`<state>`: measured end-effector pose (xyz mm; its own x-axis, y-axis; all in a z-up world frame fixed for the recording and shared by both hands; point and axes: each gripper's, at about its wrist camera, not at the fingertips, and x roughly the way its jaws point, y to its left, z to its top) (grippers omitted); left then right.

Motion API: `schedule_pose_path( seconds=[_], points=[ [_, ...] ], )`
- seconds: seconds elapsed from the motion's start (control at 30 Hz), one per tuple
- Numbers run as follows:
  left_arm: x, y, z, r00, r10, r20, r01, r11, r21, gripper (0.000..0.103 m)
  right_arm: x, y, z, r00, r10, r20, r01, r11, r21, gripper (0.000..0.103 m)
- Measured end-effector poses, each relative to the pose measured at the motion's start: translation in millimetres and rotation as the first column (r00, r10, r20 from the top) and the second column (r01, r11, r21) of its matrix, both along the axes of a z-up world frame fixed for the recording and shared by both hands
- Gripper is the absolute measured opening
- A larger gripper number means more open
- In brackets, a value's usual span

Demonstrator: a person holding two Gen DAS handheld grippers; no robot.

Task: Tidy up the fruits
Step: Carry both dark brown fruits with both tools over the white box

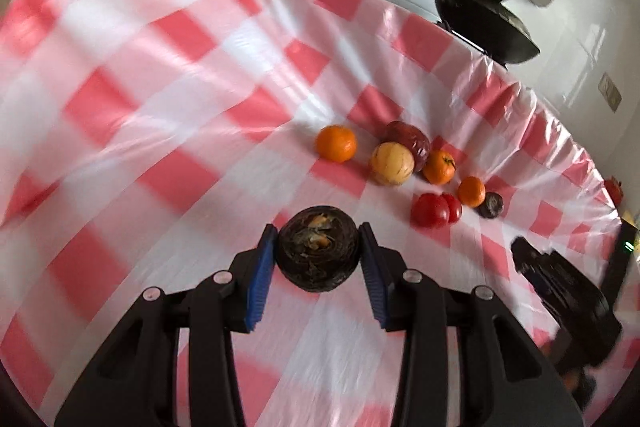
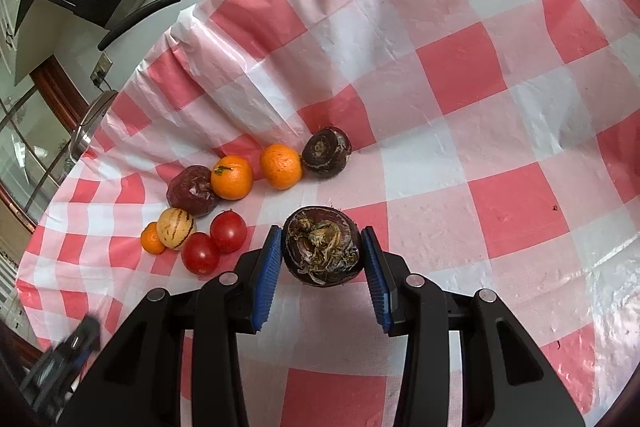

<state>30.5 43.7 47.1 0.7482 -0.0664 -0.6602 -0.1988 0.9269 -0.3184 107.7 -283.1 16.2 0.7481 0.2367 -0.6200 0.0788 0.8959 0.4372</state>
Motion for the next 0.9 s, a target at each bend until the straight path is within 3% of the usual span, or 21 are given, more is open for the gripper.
schedule_pose_path(
  seconds=[0.17,0.47,0.67,0.9],
  points=[
    [-67.1,28.9,9.2,1.0,0.031,0.002,-0.031,0.997,0.066,0.041,-17.7,22.6,0.2,0.997,0.035,-0.07,-0.039,0.998,-0.055,0.04],
    [-165.8,92.9,7.2,0.996,0.09,-0.002,-0.088,0.985,0.15,0.041,-123.7,122.5,21.0,0.976,0.218,-0.016,-0.219,0.974,-0.058,0.04],
    [-213.0,120.8,-2.5,0.995,0.101,-0.011,-0.098,0.978,0.182,0.041,-179.4,188.1,34.0,0.931,0.364,0.002,-0.36,0.924,-0.128,0.04],
    [-254.5,148.6,-3.3,0.992,0.125,0.009,-0.124,0.969,0.214,0.041,-227.4,250.2,36.3,0.854,0.52,0.0,-0.507,0.834,-0.217,0.04]
  ],
)
